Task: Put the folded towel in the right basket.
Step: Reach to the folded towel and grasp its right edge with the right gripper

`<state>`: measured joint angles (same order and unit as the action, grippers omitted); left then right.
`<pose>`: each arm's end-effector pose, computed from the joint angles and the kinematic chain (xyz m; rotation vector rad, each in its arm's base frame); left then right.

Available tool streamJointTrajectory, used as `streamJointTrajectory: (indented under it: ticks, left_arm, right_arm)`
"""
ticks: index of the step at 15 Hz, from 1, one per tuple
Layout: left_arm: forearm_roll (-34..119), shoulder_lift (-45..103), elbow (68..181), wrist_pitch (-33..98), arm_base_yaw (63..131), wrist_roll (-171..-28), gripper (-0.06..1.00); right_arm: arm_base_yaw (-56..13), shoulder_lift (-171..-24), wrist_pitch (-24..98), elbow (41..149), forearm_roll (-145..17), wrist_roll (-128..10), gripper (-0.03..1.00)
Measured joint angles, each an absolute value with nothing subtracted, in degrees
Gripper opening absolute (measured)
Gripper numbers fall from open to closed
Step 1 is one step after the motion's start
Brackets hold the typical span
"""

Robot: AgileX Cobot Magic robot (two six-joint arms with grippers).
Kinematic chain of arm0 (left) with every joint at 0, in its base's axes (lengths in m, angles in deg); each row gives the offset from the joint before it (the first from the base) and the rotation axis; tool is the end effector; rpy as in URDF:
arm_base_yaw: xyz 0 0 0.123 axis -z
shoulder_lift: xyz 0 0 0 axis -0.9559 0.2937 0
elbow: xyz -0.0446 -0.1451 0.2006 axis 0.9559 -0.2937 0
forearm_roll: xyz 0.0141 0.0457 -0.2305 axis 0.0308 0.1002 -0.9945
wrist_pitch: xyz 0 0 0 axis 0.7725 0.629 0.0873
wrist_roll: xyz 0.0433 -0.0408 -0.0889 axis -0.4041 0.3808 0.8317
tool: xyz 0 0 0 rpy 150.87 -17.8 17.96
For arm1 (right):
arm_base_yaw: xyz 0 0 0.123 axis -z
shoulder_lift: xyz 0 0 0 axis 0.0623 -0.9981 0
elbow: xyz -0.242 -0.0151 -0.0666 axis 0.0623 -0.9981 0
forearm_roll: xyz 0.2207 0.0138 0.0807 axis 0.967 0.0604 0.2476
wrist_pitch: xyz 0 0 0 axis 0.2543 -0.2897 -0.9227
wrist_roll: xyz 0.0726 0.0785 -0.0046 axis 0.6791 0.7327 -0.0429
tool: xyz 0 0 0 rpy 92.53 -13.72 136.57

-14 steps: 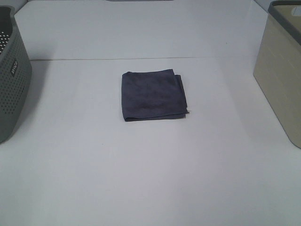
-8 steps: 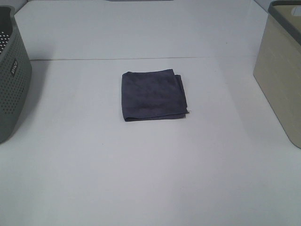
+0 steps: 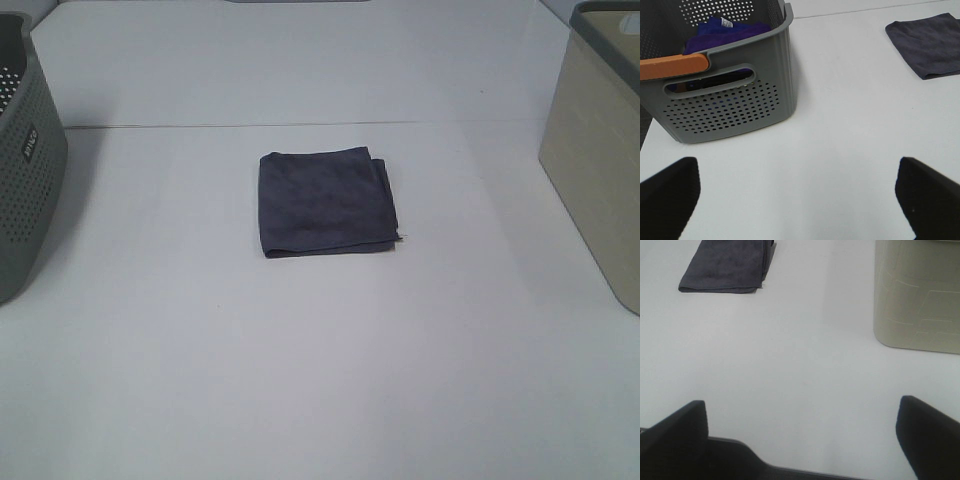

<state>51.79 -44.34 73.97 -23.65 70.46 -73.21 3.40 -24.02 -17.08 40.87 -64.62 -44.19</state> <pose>0.0277 -0.0063 0.2649 0.0940 2.0209 0.0151 0.0297 0.0129 0.2457 -0.1563 2.1207 0.0822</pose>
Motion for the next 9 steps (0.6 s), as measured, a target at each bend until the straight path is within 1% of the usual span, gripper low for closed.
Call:
streamJointTrajectory:
  ticks: [9]
  left_arm:
    - [51.79, -44.34, 73.97, -23.65, 70.46, -73.21, 0.99]
  right_arm:
    - [3.4, -24.02, -17.08, 40.87, -64.62, -44.19, 0.98]
